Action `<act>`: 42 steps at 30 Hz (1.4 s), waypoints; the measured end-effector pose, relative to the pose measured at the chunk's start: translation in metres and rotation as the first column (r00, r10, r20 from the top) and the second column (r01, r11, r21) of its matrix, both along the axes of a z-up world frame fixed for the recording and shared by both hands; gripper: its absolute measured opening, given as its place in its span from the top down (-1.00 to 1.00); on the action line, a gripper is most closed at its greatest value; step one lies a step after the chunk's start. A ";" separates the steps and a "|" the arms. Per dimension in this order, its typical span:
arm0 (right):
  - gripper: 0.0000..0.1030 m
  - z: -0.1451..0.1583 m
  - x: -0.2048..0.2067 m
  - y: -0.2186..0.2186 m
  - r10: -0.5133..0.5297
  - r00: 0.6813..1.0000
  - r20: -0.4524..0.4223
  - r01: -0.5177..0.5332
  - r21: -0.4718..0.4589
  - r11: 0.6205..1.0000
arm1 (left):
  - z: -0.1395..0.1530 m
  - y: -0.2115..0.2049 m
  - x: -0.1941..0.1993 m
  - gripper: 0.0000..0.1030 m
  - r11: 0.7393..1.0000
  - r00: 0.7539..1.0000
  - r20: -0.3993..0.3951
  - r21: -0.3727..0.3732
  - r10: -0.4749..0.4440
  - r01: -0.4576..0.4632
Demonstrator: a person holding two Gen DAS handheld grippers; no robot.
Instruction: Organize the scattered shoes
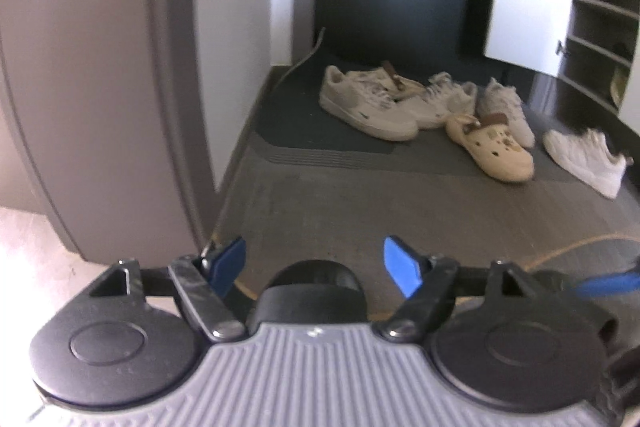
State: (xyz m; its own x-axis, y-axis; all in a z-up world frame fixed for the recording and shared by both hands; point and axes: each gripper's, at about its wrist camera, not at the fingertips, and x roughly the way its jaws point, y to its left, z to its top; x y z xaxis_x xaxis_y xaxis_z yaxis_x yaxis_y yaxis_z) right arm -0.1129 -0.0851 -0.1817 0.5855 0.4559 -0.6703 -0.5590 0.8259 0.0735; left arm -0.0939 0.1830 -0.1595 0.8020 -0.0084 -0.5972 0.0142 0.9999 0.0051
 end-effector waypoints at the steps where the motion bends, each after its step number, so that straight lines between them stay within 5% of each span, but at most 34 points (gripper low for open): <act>1: -0.53 -0.001 -0.008 -0.030 -0.017 1.000 0.011 0.017 -0.037 0.999 | -0.001 -0.005 0.001 -0.52 1.000 1.000 -0.003 0.011 -0.011 0.011; 6: -0.53 -0.030 -0.040 -0.131 -0.046 0.999 0.011 0.047 -0.195 0.980 | -0.005 -0.028 0.004 -0.53 0.997 0.998 -0.006 0.051 -0.057 0.057; 11: -0.53 -0.066 -0.049 -0.170 -0.126 0.992 -0.029 0.119 -0.186 0.975 | -0.011 -0.049 0.006 -0.53 0.994 0.997 -0.008 0.067 -0.081 0.081; 20: -0.35 -0.107 -0.019 -0.162 -0.220 0.976 -0.004 0.219 -0.084 0.972 | -0.031 -0.068 0.012 -0.53 0.994 0.994 -0.053 0.038 -0.097 0.099; 24: 0.40 -0.118 -0.007 -0.163 -0.281 0.959 -0.037 0.278 -0.073 0.958 | -0.037 -0.065 0.012 -0.54 0.995 0.994 -0.062 -0.010 -0.095 0.094; 30: 0.75 -0.115 -0.008 -0.148 -0.316 0.948 -0.025 0.315 -0.047 0.948 | -0.039 -0.060 0.014 -0.54 0.997 0.995 -0.057 -0.008 -0.081 0.080; 37: 0.77 -0.093 -0.003 -0.121 -0.351 0.933 -0.080 0.352 0.005 0.936 | -0.035 -0.041 0.019 -0.54 1.000 0.998 -0.054 -0.023 -0.014 0.013; 42: 0.79 -0.081 0.023 -0.096 -0.435 0.877 -0.205 0.451 0.040 0.891 | -0.025 -0.024 0.018 -0.54 0.999 0.999 -0.030 -0.033 0.035 -0.036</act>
State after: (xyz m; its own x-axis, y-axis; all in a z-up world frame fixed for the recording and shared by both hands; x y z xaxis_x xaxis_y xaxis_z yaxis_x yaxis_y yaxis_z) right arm -0.0898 -0.1810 -0.2623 0.6084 0.2374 -0.7573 -0.1052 0.9699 0.2195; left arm -0.0761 0.1586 -0.1849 0.7842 -0.0004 -0.6205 -0.0220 0.9994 -0.0284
